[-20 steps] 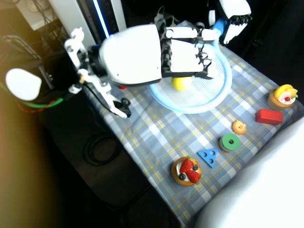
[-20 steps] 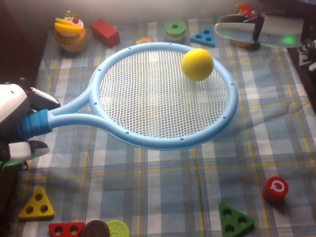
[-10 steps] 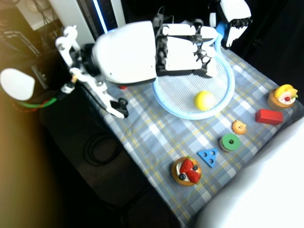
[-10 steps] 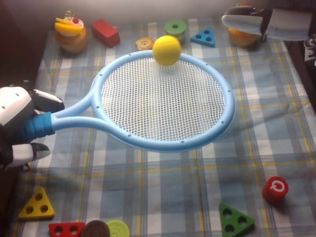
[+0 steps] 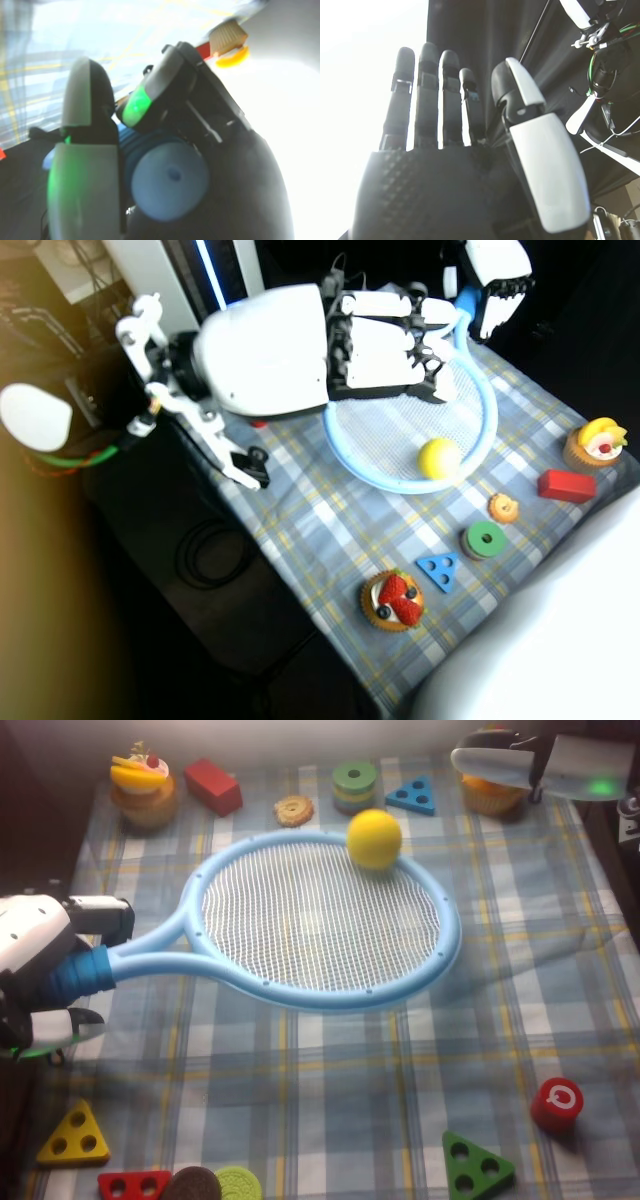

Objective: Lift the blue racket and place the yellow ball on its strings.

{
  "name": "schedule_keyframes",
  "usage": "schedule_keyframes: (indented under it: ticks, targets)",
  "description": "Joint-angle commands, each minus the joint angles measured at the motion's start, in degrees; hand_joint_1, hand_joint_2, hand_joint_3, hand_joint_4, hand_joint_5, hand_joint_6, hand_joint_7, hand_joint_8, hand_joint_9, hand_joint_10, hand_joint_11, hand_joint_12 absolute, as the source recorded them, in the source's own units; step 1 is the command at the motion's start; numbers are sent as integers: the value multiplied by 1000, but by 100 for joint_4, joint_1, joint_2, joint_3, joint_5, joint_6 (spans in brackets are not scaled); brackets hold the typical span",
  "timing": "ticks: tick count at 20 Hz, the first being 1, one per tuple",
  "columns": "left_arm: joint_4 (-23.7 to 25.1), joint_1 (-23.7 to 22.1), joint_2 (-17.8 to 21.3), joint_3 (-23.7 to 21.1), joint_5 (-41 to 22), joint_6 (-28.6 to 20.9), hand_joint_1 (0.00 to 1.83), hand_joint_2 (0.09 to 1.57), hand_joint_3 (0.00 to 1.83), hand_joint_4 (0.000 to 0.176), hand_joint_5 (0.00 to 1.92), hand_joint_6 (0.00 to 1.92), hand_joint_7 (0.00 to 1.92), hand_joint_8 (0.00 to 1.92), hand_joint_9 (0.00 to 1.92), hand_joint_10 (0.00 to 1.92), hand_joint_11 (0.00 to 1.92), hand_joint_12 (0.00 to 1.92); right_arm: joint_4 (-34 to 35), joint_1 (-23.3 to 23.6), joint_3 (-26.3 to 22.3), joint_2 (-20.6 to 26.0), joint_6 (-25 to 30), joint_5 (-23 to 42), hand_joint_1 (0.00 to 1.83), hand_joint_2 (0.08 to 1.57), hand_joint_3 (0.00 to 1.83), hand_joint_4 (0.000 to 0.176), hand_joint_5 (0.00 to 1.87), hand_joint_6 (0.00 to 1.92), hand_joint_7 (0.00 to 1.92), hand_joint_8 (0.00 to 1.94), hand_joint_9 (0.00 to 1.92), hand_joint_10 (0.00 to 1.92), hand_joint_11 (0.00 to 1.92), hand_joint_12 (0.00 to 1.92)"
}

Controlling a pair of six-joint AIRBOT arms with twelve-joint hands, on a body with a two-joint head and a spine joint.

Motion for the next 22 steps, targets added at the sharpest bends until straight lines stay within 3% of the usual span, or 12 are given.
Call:
schedule_keyframes:
  ticks: [1,9,11,12,14,15,16,17,18,19,21,22]
  targets:
    - [136,-84,-15,28,-577,26,1549,1291,0,167,785,1921,1261,1921,1535,1921,1424,1921,343,68,-6,5,-7,595,694,1411,3,0,253,1,500,1,503,2,243,541]
    - [37,-135,-178,131,-419,147,1467,1303,2,167,967,1921,1410,1921,1604,1921,1563,1921,370,17,-7,5,-7,599,701,1409,0,2,270,0,497,0,513,0,298,468]
    - [-44,-141,-251,214,-290,152,1493,1303,0,175,716,1921,1303,1921,1529,1921,1465,1921,389,-6,-7,15,-9,612,684,1415,2,15,258,0,499,2,513,2,268,458]
    - [-72,-143,-274,242,-243,153,1462,1342,6,151,575,1921,1190,1921,1431,1921,1362,1921,397,-12,-6,16,-10,616,682,1416,2,21,255,0,491,0,503,0,263,457]
    - [-136,-144,-329,309,-149,156,1406,1364,9,148,504,1921,1163,1921,1398,1921,1337,1921,402,-23,-6,14,-13,619,697,1413,0,17,254,0,490,0,500,0,259,453]
    - [-177,-144,-360,341,-108,157,1323,1393,11,168,461,1921,1164,1921,1402,1921,1363,1921,405,-29,-6,13,-13,619,711,1411,0,16,252,0,489,0,499,0,260,453]
    - [-206,-144,-384,370,-68,159,1354,1382,2,167,479,1921,1167,1921,1409,1921,1377,1921,407,-33,-6,13,-13,619,714,1410,0,14,252,0,490,0,498,0,260,452]
    - [-234,-144,-402,393,-26,161,1400,1359,0,133,511,1921,1165,1921,1410,1921,1375,1921,412,-37,-6,15,-13,619,717,1410,0,17,255,2,492,1,501,1,266,455]
    - [-284,-144,-421,417,10,179,1389,1333,0,120,407,1921,1160,1921,1414,1921,1387,1921,414,-42,-6,17,-13,619,719,1408,0,14,257,2,492,1,502,1,277,457]
    - [-314,-143,-431,427,21,195,1359,1342,0,127,240,1921,1087,1921,1339,1921,1320,1921,415,-45,-6,18,-13,619,735,1406,0,13,264,3,497,2,506,3,279,457]
    - [-403,-142,-446,440,26,266,1353,1330,0,147,280,1921,1076,1921,1316,1921,1296,1921,416,-54,-6,17,-14,619,736,1405,0,11,265,3,497,2,507,3,283,457]
    - [-452,-141,-450,444,27,289,1350,1301,0,115,386,1921,1082,1921,1297,1921,1277,1921,418,-62,-6,17,-14,619,720,1409,0,17,266,2,488,1,501,0,284,448]
